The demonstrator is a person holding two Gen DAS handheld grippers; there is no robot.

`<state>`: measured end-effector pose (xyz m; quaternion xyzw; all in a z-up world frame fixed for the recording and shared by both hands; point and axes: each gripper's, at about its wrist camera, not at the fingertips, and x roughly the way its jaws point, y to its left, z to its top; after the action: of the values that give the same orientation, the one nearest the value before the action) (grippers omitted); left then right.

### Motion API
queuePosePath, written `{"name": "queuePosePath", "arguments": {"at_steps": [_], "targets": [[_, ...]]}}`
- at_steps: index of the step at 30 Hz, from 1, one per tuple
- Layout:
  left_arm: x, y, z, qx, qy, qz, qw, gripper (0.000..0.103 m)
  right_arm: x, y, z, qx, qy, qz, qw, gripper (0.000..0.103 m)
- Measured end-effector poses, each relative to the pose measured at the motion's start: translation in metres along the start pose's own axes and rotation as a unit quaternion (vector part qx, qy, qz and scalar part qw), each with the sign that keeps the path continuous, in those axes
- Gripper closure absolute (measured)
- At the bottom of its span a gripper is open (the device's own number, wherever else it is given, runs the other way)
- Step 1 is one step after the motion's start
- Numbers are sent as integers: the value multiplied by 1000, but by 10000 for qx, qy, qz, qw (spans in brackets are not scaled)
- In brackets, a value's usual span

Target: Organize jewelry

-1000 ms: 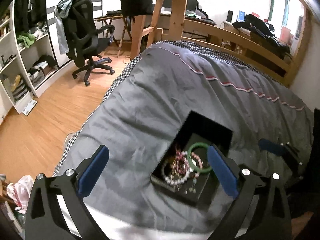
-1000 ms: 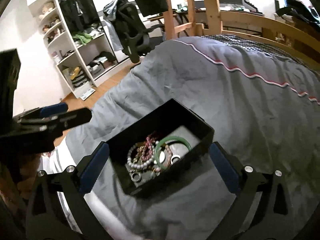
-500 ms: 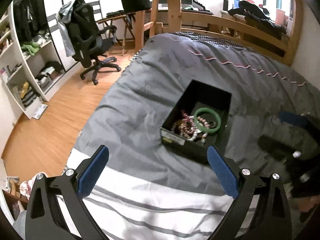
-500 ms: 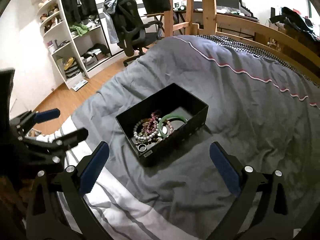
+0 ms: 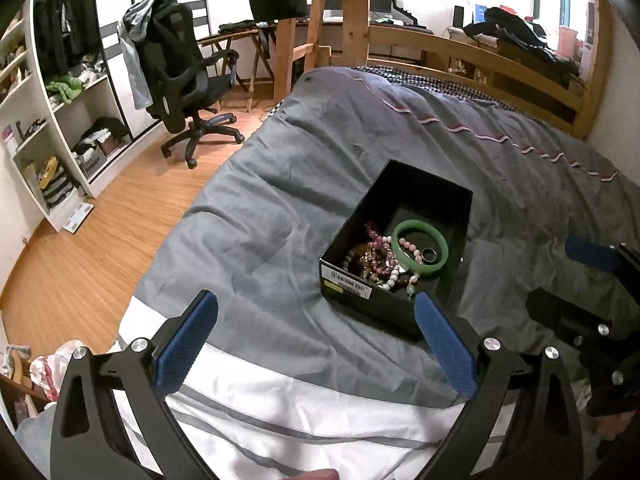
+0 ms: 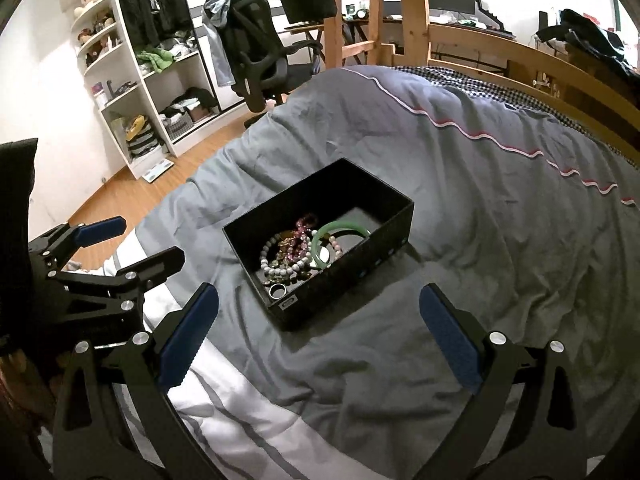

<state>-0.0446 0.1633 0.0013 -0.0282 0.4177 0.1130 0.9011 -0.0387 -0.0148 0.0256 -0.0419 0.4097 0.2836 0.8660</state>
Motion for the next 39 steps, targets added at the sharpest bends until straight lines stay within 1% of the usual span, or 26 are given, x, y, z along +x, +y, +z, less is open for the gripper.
{"name": "queuePosePath", "arguments": {"at_steps": [3, 12, 30, 39], "targets": [[2, -1, 0, -3, -5, 50, 10000, 6, 1, 0, -1, -2, 18, 4, 10000, 4], [8, 1, 1, -73, 83, -23, 9999, 6, 9, 2, -5, -60, 54, -4, 10000, 4], [12, -9, 0, 139, 128, -16, 9998, 6, 11, 0, -7, -25, 66, -19, 10000, 4], [12, -11, -1, 165, 138, -11, 9998, 6, 14, -1, -9, -27, 102, -12, 9999, 4]]}}
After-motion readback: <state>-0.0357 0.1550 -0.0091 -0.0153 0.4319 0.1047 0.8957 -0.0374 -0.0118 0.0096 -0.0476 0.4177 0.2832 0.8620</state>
